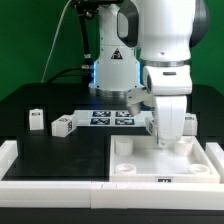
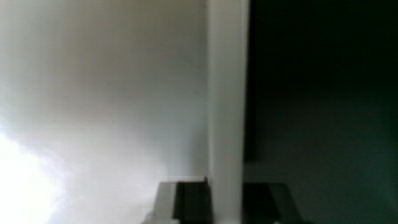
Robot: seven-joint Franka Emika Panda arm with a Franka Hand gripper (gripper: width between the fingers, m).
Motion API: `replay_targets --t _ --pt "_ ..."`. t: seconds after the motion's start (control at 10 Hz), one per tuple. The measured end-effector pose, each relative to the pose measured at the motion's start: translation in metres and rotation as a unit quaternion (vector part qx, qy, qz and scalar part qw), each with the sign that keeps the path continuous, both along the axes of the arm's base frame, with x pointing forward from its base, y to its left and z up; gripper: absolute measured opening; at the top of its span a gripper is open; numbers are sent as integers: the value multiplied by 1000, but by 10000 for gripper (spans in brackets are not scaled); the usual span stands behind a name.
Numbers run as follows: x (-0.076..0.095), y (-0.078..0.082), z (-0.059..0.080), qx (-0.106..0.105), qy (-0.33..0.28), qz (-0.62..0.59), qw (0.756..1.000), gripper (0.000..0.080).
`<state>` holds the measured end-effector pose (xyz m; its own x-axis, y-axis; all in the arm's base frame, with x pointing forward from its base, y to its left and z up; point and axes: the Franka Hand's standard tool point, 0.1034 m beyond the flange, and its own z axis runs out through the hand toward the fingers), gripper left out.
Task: Assemble one leg
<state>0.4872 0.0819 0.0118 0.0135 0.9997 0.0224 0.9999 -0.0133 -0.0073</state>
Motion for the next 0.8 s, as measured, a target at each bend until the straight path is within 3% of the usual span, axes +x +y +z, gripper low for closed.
replay_targets --t 0.4,0.5,0.6,0.7,0.8 --pt "10 7 0 -2 5 -9 1000 60" --pt "9 6 0 -2 5 -9 1000 139" --pt "9 6 0 -2 5 -9 1000 287" --pt "9 6 0 -2 5 -9 1000 287" --pt "9 6 0 -2 5 -9 1000 467"
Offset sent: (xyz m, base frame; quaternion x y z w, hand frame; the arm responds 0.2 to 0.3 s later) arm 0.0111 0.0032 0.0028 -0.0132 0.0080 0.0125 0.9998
